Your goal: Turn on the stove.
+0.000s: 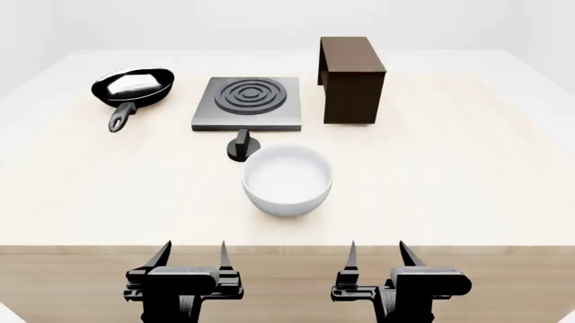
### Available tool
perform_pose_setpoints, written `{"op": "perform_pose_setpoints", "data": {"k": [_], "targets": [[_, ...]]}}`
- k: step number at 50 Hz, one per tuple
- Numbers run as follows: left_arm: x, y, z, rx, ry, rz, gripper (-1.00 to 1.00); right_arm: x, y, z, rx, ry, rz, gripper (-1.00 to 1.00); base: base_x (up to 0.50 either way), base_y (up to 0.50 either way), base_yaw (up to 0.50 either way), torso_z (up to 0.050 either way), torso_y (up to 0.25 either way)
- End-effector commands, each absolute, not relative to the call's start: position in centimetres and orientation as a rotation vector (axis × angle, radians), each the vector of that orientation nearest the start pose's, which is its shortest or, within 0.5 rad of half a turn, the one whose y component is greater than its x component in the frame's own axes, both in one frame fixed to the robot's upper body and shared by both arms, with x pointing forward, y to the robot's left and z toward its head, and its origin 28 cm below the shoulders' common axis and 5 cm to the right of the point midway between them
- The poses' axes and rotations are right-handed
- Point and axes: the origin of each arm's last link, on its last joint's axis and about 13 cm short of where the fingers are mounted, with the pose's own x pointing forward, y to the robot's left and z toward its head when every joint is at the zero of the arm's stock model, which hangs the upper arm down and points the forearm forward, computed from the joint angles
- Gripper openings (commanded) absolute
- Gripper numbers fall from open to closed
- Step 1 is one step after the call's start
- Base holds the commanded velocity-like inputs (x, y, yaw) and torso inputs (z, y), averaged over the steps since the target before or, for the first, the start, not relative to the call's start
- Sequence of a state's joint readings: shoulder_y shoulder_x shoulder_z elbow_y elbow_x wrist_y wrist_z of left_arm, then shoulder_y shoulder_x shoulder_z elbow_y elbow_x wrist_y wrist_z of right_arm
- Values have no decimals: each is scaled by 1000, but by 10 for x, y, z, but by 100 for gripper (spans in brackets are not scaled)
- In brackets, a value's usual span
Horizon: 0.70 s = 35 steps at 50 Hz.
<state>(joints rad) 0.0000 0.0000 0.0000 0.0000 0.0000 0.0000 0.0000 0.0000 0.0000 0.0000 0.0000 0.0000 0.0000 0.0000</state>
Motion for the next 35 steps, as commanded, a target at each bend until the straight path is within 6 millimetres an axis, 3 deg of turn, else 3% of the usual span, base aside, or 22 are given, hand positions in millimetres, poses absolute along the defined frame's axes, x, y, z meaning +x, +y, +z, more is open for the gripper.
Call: {"op": "perform_pose_setpoints", "data": {"k": [1,14,15,16,35], "targets": [[211,205,13,0,0,0,100,210,-96,13,0,0,0,100,0,0,0,0,0],[211,205,13,-1,1,1,100,213,-98,14,32,18,-7,100,0,0,0,0,0],[212,205,15,14,11,18,100,170,-94,1,-269,154,220,100,0,0,0,0,0],[211,205,13,20,14,14,100,211,-98,14,-48,8,-18,100,0,0,0,0,0],[211,205,13,20,17,16,100,212,-96,15,9,0,-16,100,0,0,0,0,0]]}}
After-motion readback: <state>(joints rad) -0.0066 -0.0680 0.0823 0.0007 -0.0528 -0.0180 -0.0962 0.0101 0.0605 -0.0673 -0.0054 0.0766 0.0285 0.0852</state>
